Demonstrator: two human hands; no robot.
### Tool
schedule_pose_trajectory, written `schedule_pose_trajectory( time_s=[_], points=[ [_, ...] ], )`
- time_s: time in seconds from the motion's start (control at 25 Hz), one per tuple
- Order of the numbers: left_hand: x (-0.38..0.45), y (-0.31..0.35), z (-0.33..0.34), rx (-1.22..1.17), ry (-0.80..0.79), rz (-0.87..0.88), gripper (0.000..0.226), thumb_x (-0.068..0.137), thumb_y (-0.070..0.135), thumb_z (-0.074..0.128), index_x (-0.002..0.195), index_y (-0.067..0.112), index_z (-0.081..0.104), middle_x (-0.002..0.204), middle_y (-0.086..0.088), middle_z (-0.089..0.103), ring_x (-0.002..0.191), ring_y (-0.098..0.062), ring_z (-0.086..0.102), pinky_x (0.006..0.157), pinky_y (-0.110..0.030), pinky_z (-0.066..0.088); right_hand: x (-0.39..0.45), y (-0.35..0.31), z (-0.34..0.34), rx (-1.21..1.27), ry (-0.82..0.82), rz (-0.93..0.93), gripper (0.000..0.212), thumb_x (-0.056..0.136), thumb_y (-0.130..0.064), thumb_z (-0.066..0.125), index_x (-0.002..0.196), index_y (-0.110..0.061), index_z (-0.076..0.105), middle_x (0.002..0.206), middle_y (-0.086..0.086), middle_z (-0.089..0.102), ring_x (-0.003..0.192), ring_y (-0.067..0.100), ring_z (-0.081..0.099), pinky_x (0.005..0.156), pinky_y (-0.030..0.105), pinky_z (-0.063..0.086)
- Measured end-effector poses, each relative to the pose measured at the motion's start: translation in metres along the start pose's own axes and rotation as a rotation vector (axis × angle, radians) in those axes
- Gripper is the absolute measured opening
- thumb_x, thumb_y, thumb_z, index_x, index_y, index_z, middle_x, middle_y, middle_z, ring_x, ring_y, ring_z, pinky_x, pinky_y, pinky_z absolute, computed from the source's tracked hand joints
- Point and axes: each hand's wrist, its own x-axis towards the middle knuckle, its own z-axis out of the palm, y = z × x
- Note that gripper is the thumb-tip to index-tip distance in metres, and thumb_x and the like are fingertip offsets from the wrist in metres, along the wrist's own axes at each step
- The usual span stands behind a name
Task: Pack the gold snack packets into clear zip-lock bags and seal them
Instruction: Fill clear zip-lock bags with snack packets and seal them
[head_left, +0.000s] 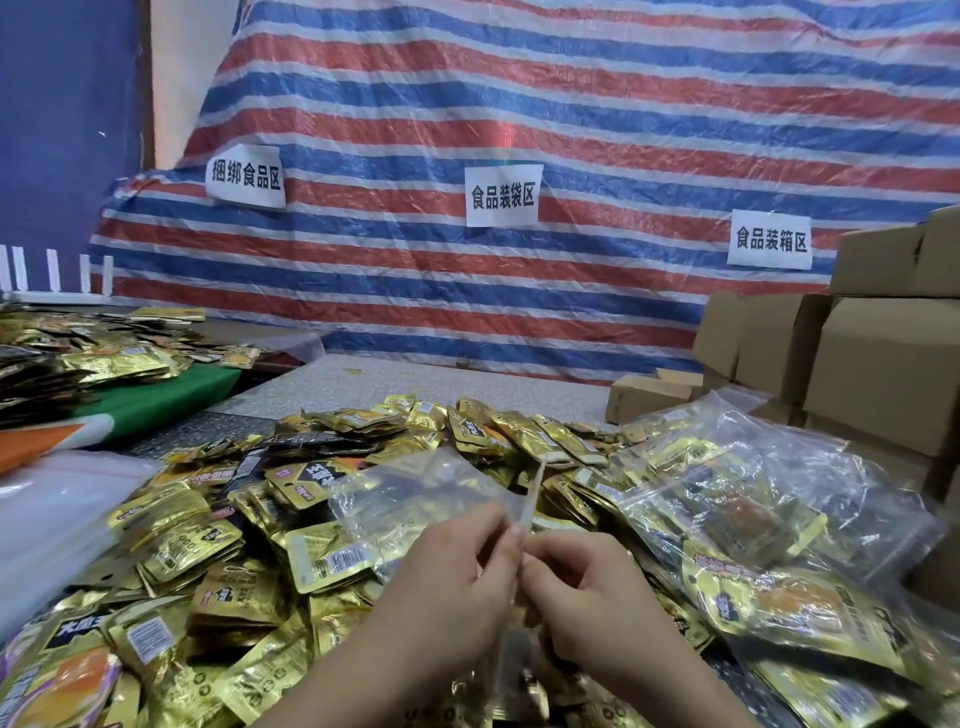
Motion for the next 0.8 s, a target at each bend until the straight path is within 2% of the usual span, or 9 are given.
schedule_pose_trajectory(
  time_s=[0.08,0.16,0.24,0.4,0.48,0.6,0.68,0.8],
  points=[
    [-0.001,0.002,-0.001,-0.002,-0.004,-0.006,0.033,0.097,0.04,0.051,0.071,0.02,0.053,0.066,0.004,0.055,0.062,-0.008,0.05,0.059,-0.029,0.041,-0.001,-0.003,-0.001,0.025,0.019,0.013,0.023,0.094,-0.017,0.059,0.078,-0.006,0.071,0.056,-0.004,0.049,0.054,0.006,0.04,0.052,0.027,0.031],
    [-0.001,0.004,0.0,0.012,-0.008,-0.032,0.037,0.095,0.045,0.052,0.068,0.019,0.052,0.062,0.008,0.051,0.059,-0.006,0.046,0.057,-0.026,0.038,-0.003,-0.006,-0.001,-0.055,0.081,-0.056,0.023,0.092,-0.014,0.06,0.074,-0.015,0.073,0.052,-0.006,0.051,0.052,0.003,0.041,0.05,0.022,0.03],
    [-0.001,0.005,-0.001,-0.014,-0.051,-0.082,0.039,0.096,0.047,0.05,0.07,0.018,0.054,0.061,0.012,0.052,0.057,-0.003,0.044,0.057,-0.026,0.037,-0.005,-0.009,0.0,-0.143,0.111,-0.14,0.025,0.092,-0.011,0.06,0.069,-0.013,0.069,0.054,-0.001,0.053,0.052,0.007,0.042,0.05,0.027,0.03],
    [0.003,0.009,-0.005,-0.153,-0.139,-0.13,0.038,0.101,0.039,0.046,0.086,0.008,0.062,0.073,0.0,0.056,0.068,-0.01,0.049,0.072,-0.042,0.045,-0.005,-0.007,-0.001,-0.1,0.085,-0.188,0.026,0.092,-0.008,0.061,0.066,-0.008,0.062,0.058,0.007,0.052,0.054,0.009,0.04,0.052,0.032,0.031],
    [0.003,0.011,-0.007,-0.199,-0.149,-0.149,0.038,0.1,0.039,0.046,0.086,0.007,0.059,0.07,0.004,0.052,0.065,-0.009,0.046,0.066,-0.037,0.042,-0.004,-0.006,-0.001,-0.082,0.085,-0.207,0.023,0.091,-0.01,0.061,0.068,-0.006,0.065,0.059,0.007,0.053,0.054,0.008,0.041,0.052,0.029,0.031],
    [0.002,0.014,-0.008,-0.263,-0.187,-0.166,0.036,0.099,0.039,0.048,0.076,0.012,0.052,0.061,0.008,0.049,0.06,-0.01,0.046,0.061,-0.029,0.038,-0.004,-0.004,-0.001,-0.095,0.098,-0.224,0.022,0.087,-0.017,0.058,0.068,-0.008,0.063,0.055,-0.004,0.05,0.054,0.005,0.041,0.053,0.022,0.03],
    [0.001,0.014,-0.009,-0.322,-0.22,-0.178,0.033,0.101,0.033,0.048,0.072,0.015,0.05,0.056,0.009,0.05,0.057,-0.011,0.048,0.058,-0.026,0.039,-0.004,-0.005,-0.003,-0.011,0.022,-0.191,0.019,0.089,-0.015,0.058,0.073,-0.015,0.068,0.06,-0.01,0.058,0.057,0.002,0.047,0.055,0.018,0.034],
    [0.001,0.014,-0.012,-0.426,-0.26,-0.192,0.033,0.103,0.024,0.045,0.073,0.013,0.051,0.055,0.007,0.053,0.056,-0.015,0.049,0.055,-0.025,0.04,-0.004,-0.006,-0.007,0.101,-0.099,-0.128,0.02,0.094,-0.014,0.058,0.081,-0.02,0.071,0.069,-0.004,0.068,0.063,0.001,0.057,0.061,0.016,0.043]
  ],
)
